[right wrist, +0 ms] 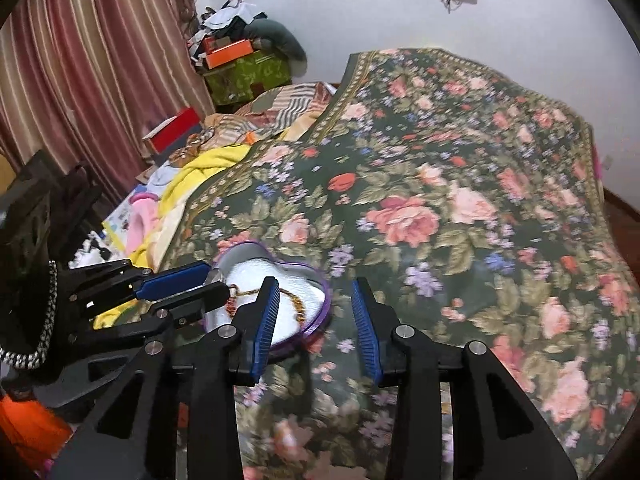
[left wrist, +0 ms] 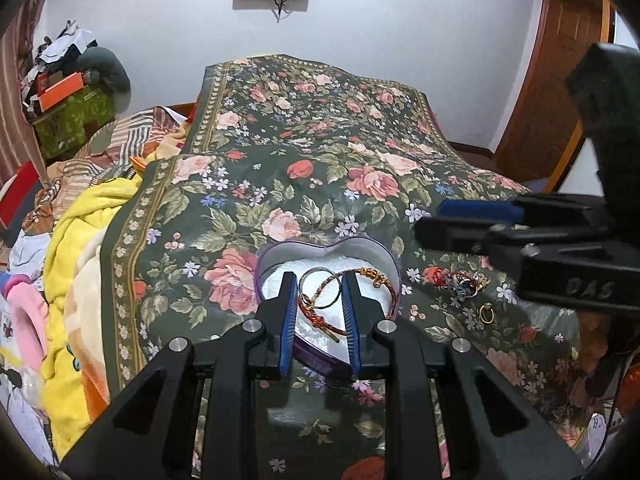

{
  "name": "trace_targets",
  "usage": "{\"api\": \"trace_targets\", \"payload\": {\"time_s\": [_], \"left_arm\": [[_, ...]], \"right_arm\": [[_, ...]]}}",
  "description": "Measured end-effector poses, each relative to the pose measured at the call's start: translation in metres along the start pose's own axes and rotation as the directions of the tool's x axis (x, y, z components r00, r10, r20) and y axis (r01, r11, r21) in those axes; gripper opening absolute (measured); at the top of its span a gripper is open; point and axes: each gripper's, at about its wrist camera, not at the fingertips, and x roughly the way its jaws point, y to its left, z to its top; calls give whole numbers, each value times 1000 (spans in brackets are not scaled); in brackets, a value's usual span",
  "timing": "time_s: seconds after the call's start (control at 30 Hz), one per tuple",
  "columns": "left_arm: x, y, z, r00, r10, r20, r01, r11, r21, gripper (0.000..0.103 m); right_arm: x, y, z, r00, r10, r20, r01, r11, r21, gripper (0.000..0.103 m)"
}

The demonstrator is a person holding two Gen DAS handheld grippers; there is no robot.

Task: Organize jewelry
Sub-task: 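Carry both items over the heart tin and open both grippers to drop them, then lift both grippers from the tin and return them to the jewelry pile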

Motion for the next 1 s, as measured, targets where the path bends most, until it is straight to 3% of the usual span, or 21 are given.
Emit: {"api": "trace_targets", "payload": {"time_s": [0.33,0.4,0.5,0.83,1.0], "left_arm": [[1,-8,-1,1000,16,-18,-16,1000,15,21],[0,-8,-2,1000,24,-19,-24,1000,20,29],[-5,-10,-2,999,32,-12,-32,999,19,31],[-30,-41,-2,1000,-15,15,14,997,74,31],[-25,-66,-7,999,-51,-13,52,993,109,33]], "right_arm": [[-23,-9,-13,997,-70,11,70,997,-30,34],[-26,-9,-16,997,-71,11,71,997,-30,34],[-33,-11,-22,997,-79,11,79,997,-27,34],[-56,-27,-46,986,-169,-17,168,985,-27,34],[-67,-41,-61,980,-196,-37,196,981,-7,34]]}}
